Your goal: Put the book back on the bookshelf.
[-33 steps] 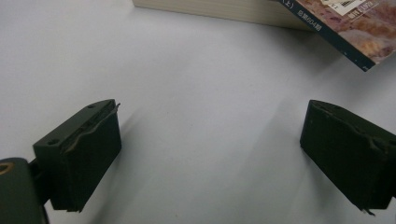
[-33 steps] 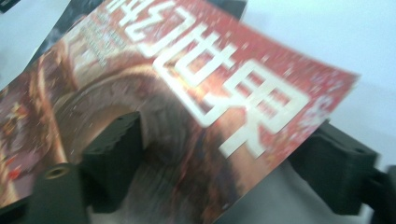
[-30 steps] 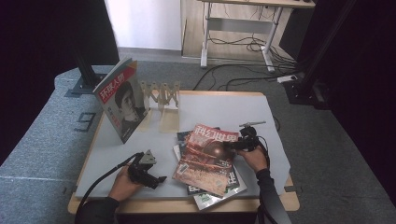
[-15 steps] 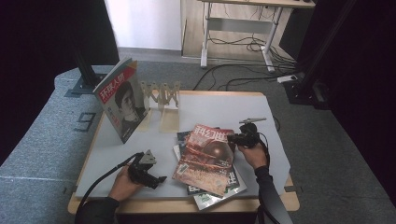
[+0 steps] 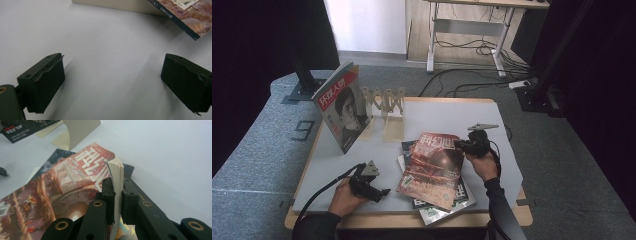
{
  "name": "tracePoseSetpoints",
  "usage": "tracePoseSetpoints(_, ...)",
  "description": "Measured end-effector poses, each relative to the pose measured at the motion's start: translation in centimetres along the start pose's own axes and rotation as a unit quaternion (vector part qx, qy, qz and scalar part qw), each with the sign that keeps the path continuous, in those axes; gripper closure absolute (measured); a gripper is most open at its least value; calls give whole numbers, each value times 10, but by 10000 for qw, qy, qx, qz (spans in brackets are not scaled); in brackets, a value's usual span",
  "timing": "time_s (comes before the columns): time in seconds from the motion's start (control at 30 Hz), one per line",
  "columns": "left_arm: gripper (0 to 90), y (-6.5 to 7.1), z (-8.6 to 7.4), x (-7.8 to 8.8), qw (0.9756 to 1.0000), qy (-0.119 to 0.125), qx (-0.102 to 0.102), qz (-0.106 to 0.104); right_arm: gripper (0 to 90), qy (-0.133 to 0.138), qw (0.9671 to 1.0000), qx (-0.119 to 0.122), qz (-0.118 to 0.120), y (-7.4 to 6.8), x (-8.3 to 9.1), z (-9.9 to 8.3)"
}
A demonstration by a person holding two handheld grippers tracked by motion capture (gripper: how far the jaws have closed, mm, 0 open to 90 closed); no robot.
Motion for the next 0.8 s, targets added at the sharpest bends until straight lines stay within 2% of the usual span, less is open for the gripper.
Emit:
tracePoseSetpoints(0.33, 48, 0, 0, 0, 10000, 8, 6, 1, 823, 132, 9996, 221, -76, -15, 15, 14)
tracePoseSetpoints(0.8, 49, 0, 0, 0, 10000, 5, -9, -2, 823, 345, 9987, 370, -29, -28, 30, 31)
Point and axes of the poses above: each handheld gripper's, and its own axes: x roughly backward along the jaws, z roughly out of its top, y roughly to its right, the point moved 2 cm from there along -x, roughly forward along the jaws, and after that the axes turned 3 degrees about -y, right-handed, at the moved point
